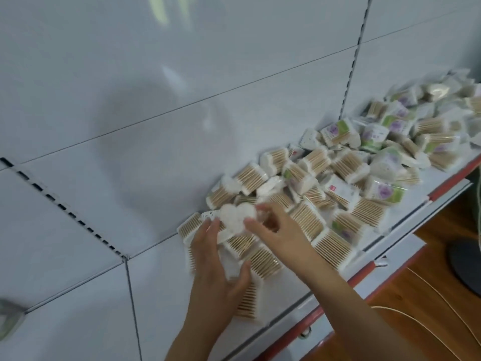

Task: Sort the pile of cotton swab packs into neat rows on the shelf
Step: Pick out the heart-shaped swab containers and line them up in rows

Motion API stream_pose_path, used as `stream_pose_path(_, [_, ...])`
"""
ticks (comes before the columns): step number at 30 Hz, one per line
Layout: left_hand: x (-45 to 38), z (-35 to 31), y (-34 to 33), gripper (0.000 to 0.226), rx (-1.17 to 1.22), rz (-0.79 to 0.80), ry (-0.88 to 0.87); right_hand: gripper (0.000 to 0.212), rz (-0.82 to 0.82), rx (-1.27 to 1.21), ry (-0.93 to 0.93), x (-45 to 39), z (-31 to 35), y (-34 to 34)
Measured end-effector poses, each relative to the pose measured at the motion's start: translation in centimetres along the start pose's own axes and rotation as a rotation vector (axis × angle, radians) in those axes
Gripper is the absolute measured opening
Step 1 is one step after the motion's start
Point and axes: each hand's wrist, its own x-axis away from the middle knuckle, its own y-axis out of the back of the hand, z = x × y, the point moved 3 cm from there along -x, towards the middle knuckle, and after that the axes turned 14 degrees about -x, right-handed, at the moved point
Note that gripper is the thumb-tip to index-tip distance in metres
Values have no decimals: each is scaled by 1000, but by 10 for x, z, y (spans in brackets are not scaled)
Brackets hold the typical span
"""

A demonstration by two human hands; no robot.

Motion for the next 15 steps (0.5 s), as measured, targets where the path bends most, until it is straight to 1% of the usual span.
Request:
stream_pose_path(1, [-4, -7, 0, 90, 11, -20, -9, 40, 143, -88, -77, 4, -3, -9])
stream_pose_path(2, [-6, -10, 1, 83, 29, -45, 8, 43, 230, -105, -127, 6, -8, -16])
stream_pose_path(4, [-8, -5, 4, 67, 126, -121, 99, 55, 269, -39, -122, 4, -8, -22])
stream_pose_path(6, [-5, 9, 8, 65, 284, -174, 244, 63, 202, 5, -92, -4, -2, -18])
stream_pose_path(7, [-2, 14, 11, 66, 344, -193, 310, 62, 140, 44, -70, -10, 2, -16])
stream_pose_path(9, [7, 25, 16, 65, 376, -215, 392, 54, -22, 138, -7, -30, 5, -10])
stream_pose_path(10, [12, 30, 17, 64, 373, -211, 417, 51, -93, 138, 7, -42, 3, -10])
stream_pose_path(12, [23, 42, 13, 65, 374, -178, 451, 58, -176, 97, 1, -64, -1, -16])
stream_pose_path(15, [34, 53, 5, 68, 322, -129, 447, 66, -200, 216, 33, -85, 0, -37])
